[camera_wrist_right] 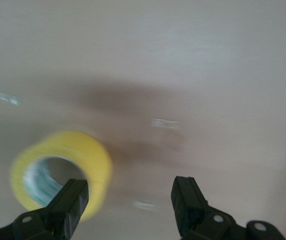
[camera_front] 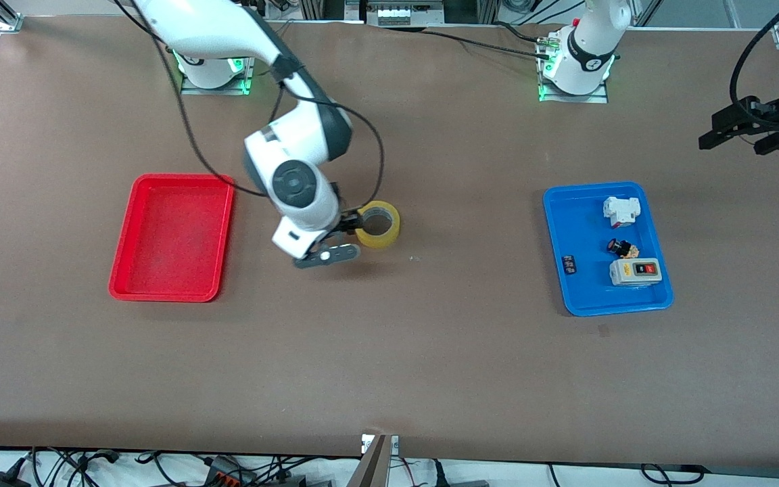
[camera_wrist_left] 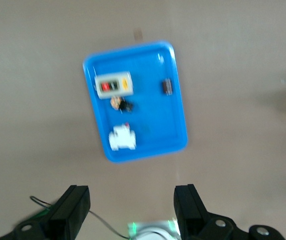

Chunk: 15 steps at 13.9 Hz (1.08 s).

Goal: Place and move tape with both arms
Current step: 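Grasp the yellow tape roll with the right gripper, then carry the tape with the right gripper over the red tray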

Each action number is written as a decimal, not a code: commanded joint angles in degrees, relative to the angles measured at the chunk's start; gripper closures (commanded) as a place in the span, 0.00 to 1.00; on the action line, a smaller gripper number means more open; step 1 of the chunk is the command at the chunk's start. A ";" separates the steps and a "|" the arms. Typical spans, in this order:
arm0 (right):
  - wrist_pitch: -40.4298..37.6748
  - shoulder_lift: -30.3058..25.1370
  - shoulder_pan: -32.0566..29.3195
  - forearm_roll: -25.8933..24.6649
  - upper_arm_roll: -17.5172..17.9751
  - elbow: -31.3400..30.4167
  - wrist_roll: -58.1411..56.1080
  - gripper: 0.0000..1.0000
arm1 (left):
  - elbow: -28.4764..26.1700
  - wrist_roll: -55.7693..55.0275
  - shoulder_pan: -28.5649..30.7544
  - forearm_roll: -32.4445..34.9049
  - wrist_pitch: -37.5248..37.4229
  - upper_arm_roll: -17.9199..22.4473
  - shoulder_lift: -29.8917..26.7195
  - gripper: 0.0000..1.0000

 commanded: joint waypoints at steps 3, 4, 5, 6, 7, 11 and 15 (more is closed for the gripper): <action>2.80 4.10 2.52 0.65 -0.43 1.91 6.67 0.00 | 3.40 2.85 -0.18 2.37 -1.49 0.85 1.01 0.00; 2.36 4.19 2.35 0.65 -0.43 1.56 5.80 0.00 | 3.32 2.94 -0.26 2.28 -2.73 0.94 0.92 0.00; 2.01 4.27 2.26 0.74 -0.43 1.38 5.44 0.00 | 3.05 2.94 -1.74 2.28 -2.83 1.64 0.75 0.00; 1.31 4.62 2.43 0.74 -0.43 1.38 5.53 0.00 | 2.96 2.94 -3.58 2.28 -3.18 4.08 0.57 0.00; 0.87 4.89 2.52 0.74 -0.43 1.38 5.53 0.00 | 2.96 3.03 -4.91 2.20 -4.48 5.33 0.57 0.00; 0.69 5.95 3.66 0.83 -0.34 1.29 5.79 0.00 | 2.88 2.07 -5.01 -0.27 -5.03 5.52 0.92 0.00; -1.51 5.94 3.67 0.74 -0.34 1.38 5.27 0.04 | 2.88 1.62 -4.66 -0.70 -5.03 5.43 0.92 0.00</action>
